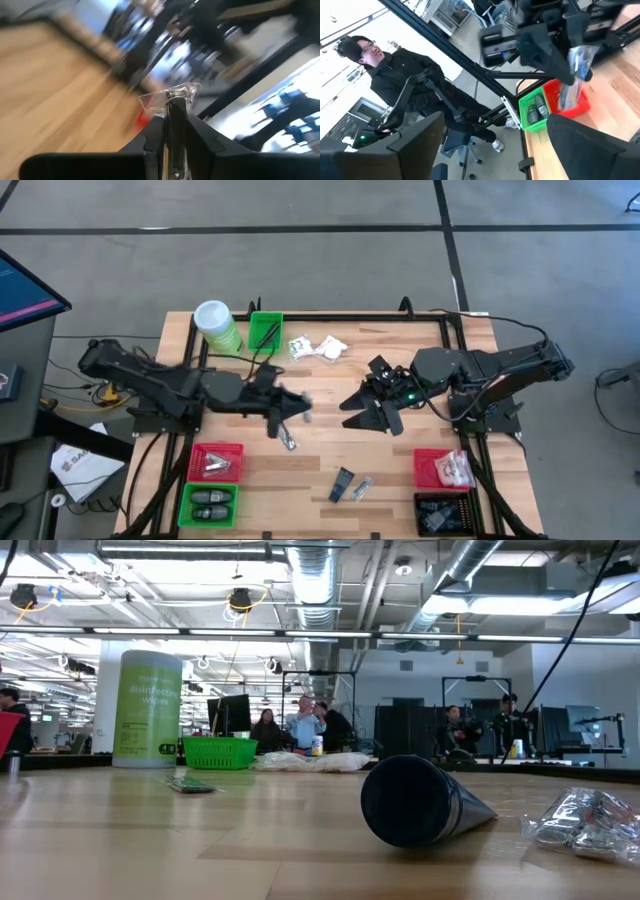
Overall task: Pick & Place Travel size toiletries
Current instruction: Put the nail cutter into the left red bin
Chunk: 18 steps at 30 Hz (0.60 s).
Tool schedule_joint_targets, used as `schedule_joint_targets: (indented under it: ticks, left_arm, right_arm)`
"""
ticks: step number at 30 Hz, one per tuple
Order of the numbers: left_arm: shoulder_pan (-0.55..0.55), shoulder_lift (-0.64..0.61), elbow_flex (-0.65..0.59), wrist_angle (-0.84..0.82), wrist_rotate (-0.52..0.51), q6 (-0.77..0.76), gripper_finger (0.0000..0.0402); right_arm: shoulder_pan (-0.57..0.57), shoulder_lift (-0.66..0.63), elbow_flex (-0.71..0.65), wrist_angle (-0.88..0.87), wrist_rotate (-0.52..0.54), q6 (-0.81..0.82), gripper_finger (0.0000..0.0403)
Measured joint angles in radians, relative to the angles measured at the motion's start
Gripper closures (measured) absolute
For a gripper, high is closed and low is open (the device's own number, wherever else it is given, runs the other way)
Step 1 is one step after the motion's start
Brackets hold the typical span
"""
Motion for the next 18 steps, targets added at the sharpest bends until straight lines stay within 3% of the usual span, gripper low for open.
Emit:
schedule_joint_targets:
  ticks: [8, 18]
  left_arm:
    - [-0.147, -0.086, 0.0, -0.553, -0.071, -0.337, 0.0359]
    - [-0.368, -0.004, 0.0, -0.974, -0.023, -0.643, 0.0359]
  right_arm:
    - [-0.002, 0.0, 0.0, 0.0, -0.015, -0.029, 0.0049]
    - [-0.027, 0.0, 0.0, 0.006, -0.015, -0.072, 0.0049]
